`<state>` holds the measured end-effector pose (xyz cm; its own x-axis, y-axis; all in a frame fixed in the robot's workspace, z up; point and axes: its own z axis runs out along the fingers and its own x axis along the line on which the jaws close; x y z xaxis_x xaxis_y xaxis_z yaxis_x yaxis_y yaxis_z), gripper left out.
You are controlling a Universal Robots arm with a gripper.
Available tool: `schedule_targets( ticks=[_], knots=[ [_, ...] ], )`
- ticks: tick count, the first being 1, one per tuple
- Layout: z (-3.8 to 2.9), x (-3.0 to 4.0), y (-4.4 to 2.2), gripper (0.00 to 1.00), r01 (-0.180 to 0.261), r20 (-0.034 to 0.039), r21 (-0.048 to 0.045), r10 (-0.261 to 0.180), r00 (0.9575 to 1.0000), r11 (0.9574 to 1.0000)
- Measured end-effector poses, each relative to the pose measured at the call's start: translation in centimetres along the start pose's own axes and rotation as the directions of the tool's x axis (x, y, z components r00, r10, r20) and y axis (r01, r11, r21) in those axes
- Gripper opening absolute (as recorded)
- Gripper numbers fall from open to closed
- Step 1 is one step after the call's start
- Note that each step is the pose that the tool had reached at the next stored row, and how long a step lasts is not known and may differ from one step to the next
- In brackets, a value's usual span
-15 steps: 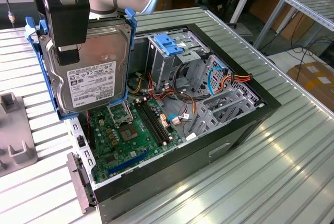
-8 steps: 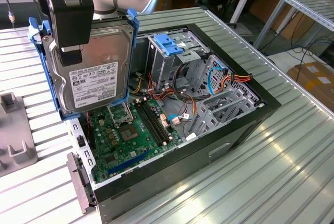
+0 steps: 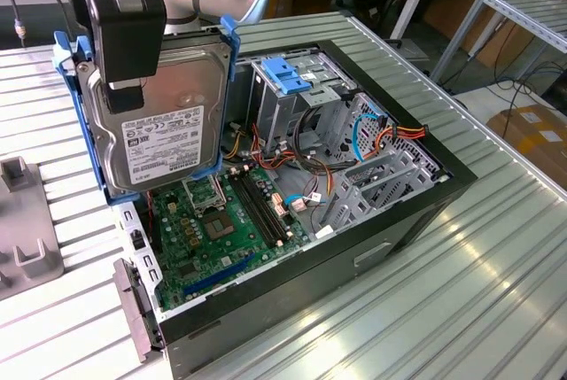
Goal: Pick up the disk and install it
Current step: 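Pick up the disk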
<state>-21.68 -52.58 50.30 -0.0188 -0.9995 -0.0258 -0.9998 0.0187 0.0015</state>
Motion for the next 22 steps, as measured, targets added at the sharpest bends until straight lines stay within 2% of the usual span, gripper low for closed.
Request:
schedule_targets(
  ticks=[22],
  knots=[
    [0.01, 0.65, -1.03, 0.37, 0.000, 0.0001, 0.0000, 0.000, 1.0000, 1.0000]
  ],
)
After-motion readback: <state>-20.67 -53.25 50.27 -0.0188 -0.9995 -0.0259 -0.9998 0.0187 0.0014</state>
